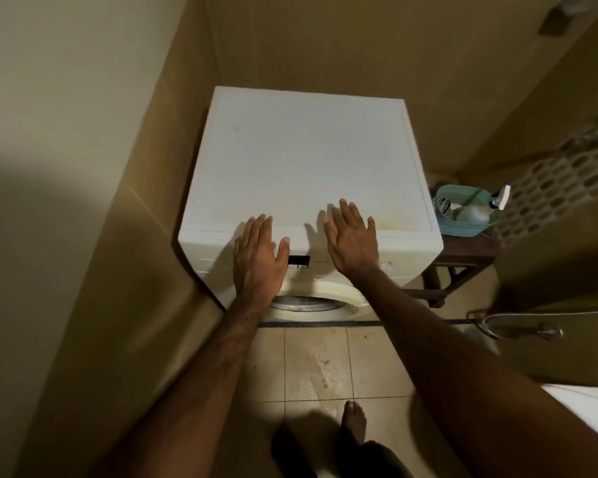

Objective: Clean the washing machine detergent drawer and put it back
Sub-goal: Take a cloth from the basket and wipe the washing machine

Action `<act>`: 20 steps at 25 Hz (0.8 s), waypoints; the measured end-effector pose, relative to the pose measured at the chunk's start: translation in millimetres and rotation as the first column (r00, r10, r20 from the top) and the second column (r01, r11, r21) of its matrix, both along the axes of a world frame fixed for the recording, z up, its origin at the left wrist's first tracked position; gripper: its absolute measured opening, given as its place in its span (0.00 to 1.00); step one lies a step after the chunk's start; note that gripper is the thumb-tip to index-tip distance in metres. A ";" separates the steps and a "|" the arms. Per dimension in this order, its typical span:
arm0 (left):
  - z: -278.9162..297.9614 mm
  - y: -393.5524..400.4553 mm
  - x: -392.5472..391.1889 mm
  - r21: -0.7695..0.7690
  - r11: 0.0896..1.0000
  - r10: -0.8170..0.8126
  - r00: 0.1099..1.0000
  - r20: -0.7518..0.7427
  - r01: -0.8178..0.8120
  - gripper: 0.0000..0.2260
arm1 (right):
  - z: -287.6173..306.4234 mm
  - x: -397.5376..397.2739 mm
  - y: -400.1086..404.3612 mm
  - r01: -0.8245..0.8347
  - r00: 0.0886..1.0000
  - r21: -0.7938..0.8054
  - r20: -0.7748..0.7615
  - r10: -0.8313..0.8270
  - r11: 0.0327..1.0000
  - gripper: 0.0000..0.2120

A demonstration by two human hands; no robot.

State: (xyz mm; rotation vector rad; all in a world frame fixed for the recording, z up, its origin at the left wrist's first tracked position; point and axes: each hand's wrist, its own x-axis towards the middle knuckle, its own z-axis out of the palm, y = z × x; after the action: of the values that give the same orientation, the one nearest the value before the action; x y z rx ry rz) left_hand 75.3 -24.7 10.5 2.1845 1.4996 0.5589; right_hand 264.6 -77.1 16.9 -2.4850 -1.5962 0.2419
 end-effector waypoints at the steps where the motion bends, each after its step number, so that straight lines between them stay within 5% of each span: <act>1: 4.2 3.1 11.3 0.034 0.999 -0.039 0.999 -0.017 0.040 0.26 | 3.7 11.5 -3.5 0.025 1.000 0.001 -0.006 -0.025 1.000 0.39; 6: 12.1 12.0 98.8 0.164 0.960 -0.217 0.974 -0.071 0.226 0.25 | 4.9 87.8 -23.5 0.155 0.988 0.030 -0.032 -0.154 0.988 0.26; 20: -16.1 -19.6 424.6 0.067 0.849 -0.509 0.846 -0.159 0.524 0.24 | -74.4 368.1 -73.1 0.428 0.895 0.059 -0.164 -0.414 0.902 0.32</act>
State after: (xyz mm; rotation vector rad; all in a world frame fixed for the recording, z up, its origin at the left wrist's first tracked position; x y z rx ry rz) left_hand 499.8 -44.3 -5.6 2.6154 0.8761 0.3139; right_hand 632.7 -150.3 -57.5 -2.5902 -0.9541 0.2718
